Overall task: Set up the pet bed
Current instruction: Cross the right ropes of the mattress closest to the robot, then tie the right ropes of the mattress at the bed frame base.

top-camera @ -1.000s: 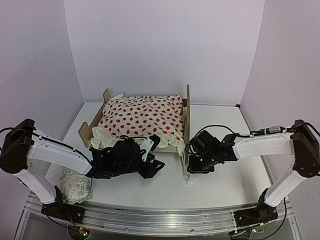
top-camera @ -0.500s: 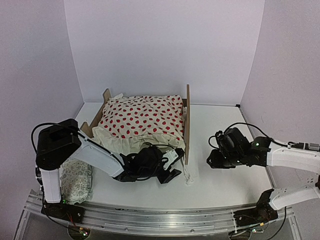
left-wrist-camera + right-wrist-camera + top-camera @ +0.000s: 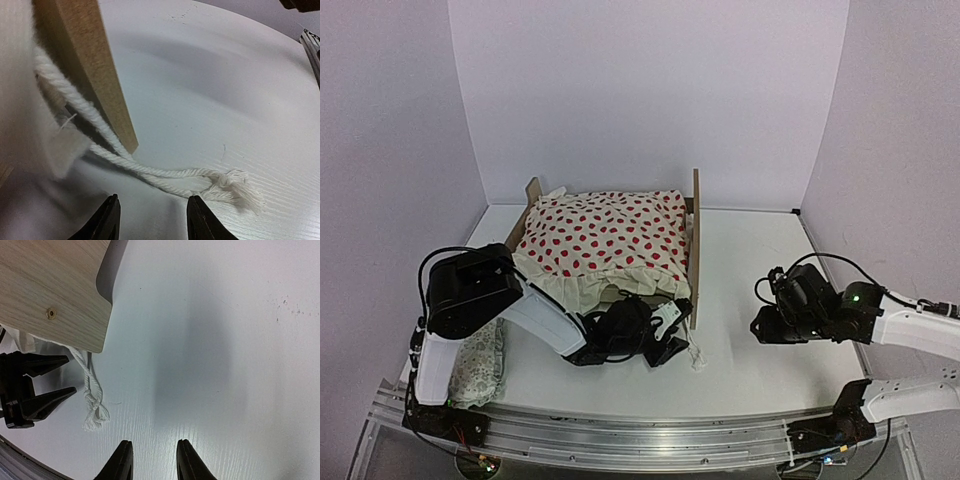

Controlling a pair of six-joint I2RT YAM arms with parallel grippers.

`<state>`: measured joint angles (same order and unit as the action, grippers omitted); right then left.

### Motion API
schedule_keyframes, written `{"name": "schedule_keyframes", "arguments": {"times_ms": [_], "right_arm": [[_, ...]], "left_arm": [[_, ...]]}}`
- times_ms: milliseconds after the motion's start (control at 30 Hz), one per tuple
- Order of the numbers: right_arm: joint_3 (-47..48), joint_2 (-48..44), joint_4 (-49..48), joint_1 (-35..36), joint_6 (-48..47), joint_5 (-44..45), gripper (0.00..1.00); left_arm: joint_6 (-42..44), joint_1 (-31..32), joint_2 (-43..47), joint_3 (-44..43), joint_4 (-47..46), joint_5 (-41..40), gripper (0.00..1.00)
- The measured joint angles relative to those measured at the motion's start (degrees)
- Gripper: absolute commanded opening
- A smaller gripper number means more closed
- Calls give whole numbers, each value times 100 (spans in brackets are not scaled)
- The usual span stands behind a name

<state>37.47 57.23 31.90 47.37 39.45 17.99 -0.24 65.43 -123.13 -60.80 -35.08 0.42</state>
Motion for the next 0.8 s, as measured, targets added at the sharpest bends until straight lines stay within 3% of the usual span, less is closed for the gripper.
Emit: {"name": "schedule_keyframes", "arguments": {"times_ms": [233, 500, 800], "right_arm": [[0, 74, 56, 0, -26, -4, 32], [0, 266, 76, 0, -49, -19, 32], [2, 315, 76, 0, -49, -31, 32]], "left_arm": [[-104, -65, -212, -146, -150, 72, 44], [-76, -65, -372, -249, -197, 157, 33], [-158, -63, -523, -422, -253, 145, 36]]}}
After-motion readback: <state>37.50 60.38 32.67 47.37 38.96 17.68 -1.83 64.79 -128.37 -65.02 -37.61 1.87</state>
